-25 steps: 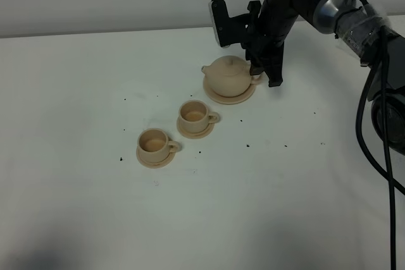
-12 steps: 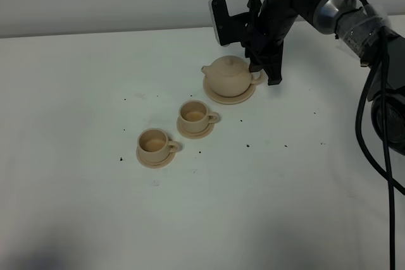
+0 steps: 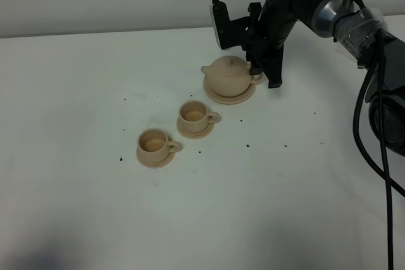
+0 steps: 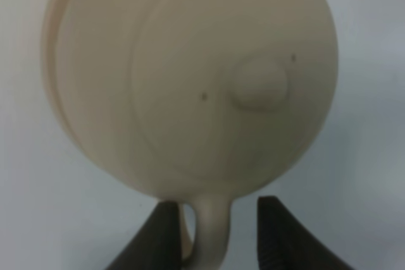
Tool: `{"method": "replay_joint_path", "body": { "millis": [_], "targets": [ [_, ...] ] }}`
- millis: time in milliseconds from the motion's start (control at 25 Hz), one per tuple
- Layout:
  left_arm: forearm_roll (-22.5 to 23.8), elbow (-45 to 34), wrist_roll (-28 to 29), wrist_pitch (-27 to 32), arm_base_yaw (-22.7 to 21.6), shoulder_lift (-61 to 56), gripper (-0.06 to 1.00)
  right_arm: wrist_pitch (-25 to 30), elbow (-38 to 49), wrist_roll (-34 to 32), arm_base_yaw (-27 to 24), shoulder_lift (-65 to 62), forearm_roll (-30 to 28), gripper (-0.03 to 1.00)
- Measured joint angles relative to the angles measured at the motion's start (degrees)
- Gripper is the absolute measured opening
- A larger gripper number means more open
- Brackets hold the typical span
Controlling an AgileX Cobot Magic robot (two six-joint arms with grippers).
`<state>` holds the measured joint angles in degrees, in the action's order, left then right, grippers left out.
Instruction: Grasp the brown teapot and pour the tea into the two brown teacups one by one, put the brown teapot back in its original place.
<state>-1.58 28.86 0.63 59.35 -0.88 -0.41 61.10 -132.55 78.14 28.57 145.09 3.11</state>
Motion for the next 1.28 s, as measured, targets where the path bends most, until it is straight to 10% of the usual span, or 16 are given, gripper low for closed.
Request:
{"method": "replay_joint_path", "body": {
  "millis": [1280],
  "targets": [
    [0.0,0.0,0.0,0.0,0.0,0.0,0.37,3.61,-0.14,-11.14,-0.04,0.4,0.03,0.13]
  ]
}}
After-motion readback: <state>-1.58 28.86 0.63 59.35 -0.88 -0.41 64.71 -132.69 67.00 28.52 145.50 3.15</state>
